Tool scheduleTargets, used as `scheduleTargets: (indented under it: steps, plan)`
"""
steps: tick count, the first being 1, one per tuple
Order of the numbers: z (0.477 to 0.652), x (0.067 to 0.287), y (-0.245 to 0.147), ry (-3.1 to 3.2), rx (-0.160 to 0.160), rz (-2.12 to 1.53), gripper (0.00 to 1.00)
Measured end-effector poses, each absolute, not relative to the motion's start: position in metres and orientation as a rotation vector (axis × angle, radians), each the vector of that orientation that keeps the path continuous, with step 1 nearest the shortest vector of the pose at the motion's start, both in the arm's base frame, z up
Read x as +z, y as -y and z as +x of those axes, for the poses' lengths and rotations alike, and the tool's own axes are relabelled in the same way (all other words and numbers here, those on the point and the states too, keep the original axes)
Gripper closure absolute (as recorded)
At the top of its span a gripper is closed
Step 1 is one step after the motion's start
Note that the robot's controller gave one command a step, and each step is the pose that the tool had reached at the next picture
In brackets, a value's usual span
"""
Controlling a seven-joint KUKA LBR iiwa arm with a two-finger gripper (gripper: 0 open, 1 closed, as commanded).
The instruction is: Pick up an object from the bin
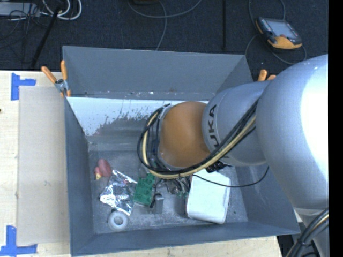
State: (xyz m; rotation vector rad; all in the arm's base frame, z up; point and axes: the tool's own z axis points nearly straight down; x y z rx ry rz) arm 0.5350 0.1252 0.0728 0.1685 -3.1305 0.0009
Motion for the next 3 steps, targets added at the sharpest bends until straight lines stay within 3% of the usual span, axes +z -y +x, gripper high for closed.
scheduleTargets:
  steps: [1, 2, 3]
  plan:
    - [0.537, 0.078, -0.125, 3.138, -0.002, 0.163, 1.0]
    - [0.543, 0.199, -0.099, 3.148, -0.001, 0.074, 1.0]
    - [0.568, 0.335, -0.091, 3.151, -0.001, 0.09, 1.0]
